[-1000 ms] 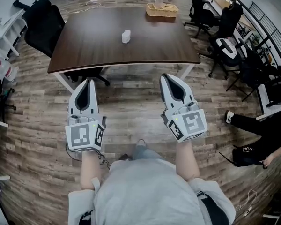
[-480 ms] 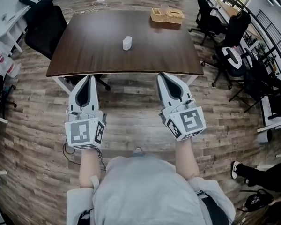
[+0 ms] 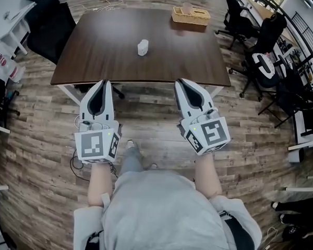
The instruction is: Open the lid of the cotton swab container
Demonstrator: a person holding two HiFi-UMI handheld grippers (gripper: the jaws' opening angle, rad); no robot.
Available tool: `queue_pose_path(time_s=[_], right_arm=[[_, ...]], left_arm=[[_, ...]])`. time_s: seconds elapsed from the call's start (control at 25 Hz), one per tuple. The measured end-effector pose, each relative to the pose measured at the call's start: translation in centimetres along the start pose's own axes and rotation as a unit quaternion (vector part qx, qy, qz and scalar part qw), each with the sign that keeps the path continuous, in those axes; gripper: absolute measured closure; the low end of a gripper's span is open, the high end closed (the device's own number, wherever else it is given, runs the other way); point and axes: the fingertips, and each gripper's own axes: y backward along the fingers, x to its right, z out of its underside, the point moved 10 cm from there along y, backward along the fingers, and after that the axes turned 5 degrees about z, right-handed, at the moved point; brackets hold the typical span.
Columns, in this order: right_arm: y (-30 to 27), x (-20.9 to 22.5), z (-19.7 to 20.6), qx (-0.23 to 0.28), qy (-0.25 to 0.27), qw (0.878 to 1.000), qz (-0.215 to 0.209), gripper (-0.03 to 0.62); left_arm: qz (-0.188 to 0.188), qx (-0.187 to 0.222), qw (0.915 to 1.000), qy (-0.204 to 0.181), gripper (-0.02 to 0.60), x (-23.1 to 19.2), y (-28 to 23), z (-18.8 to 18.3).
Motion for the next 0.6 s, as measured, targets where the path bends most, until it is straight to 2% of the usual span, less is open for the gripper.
queue_pose_path(time_s=[0.2,0.6], right_arm=[[-2.7,0.9,0.7,0.000,-0.001,1.000,0.013,0.577],[-11.9,3.3,1.7,-0.005,0.001,0.999,0.039,0.577]], left_arm=[[0.000,-0.001,1.0000,0.003,0.569,-2.1,-2.7,1.3],[0.033,0.003,0.9994,0.012,0.569,-8.0,-11.8,3.3]])
